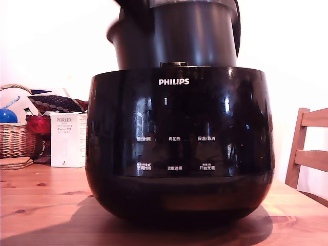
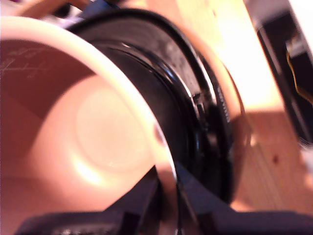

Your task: Place the pot you are holding inside the rice cooker

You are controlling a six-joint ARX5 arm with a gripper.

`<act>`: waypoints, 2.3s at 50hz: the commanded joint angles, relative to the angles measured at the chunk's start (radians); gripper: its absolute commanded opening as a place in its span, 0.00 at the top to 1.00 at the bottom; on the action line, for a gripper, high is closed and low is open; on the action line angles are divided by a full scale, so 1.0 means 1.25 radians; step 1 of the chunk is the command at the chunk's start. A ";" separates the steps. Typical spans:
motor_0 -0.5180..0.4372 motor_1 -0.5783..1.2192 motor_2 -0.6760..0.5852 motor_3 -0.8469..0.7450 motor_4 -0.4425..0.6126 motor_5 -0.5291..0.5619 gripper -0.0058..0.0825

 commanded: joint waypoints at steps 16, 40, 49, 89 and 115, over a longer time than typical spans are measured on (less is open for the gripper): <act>-0.005 0.032 0.013 0.003 -0.064 0.206 0.96; -0.005 0.032 0.013 -0.015 -0.006 0.195 0.85; -0.005 0.032 0.013 -0.016 0.013 0.195 0.84; 0.000 0.016 0.051 -0.028 -0.006 -0.023 0.69; 0.139 -0.043 0.072 0.031 0.065 -0.423 0.96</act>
